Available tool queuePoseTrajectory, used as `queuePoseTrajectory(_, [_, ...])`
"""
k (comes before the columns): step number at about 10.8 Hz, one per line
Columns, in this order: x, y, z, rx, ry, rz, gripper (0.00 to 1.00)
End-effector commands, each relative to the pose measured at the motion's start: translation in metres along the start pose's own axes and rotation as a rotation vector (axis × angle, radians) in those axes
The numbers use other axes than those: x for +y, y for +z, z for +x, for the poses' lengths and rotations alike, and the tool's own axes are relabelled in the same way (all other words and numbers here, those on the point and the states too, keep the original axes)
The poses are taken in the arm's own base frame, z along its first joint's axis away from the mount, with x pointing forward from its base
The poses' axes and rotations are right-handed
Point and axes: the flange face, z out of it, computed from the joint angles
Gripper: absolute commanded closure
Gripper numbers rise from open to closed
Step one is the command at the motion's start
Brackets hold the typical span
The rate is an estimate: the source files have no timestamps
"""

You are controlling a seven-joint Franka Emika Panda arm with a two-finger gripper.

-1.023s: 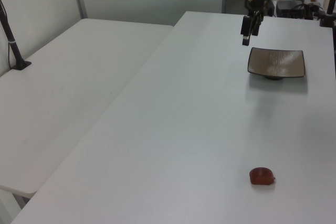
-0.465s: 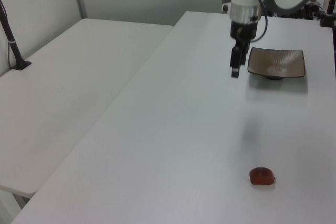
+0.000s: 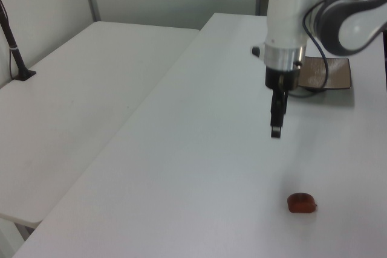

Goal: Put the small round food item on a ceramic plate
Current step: 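Move the open gripper over to the small reddish-brown food item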

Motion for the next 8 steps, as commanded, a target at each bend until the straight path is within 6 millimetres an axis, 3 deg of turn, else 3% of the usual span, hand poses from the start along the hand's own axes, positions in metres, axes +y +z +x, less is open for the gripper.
queuePoseTrajectory(1, [-0.061,0.051,-0.012,-0.024,-0.039,0.017,0.00])
queuePoseTrajectory(4, [-0.091,0.088,-0.026,-0.058,-0.081,-0.020,0.00])
queuePoseTrajectory(8, [-0.107,0.122,-0.041,-0.108,-0.137,-0.048,0.00])
